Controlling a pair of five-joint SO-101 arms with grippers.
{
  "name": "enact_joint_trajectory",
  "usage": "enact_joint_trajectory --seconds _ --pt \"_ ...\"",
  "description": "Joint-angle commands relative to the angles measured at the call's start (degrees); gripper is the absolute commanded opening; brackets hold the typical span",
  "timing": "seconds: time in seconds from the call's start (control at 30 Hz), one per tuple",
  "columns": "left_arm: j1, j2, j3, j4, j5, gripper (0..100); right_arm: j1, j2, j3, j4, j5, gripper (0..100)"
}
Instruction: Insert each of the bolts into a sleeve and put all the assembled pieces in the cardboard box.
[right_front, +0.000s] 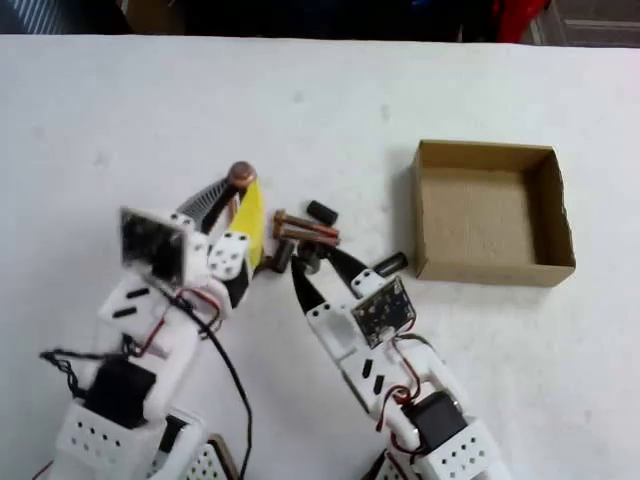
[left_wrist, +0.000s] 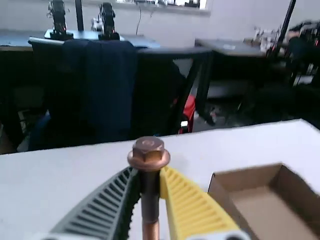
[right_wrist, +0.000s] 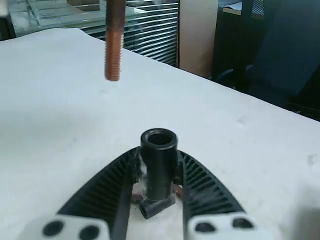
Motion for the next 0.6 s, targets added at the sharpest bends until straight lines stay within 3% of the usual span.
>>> enact_joint_trajectory --seconds 0.0,0.13,0.37,0.57 --pt "-0.13 -7.87 4.48 -10.64 8.62 2 -0.84 -1.27 1.14 -1.54 -0.62 1.7" --pt "1.27 -11.38 8.53 -13.01 9.14 2 -0.66 -1.27 1.14 -1.54 -0.62 1.7" --pt "10.07 -15.16 12.66 -14.33 8.88 2 -0.66 -0.92 1.23 -1.1 -0.62 1.7" --pt "11.12 -15.34 13.98 -14.07 8.88 2 -0.66 -0.92 1.23 -1.1 -0.35 1.7"
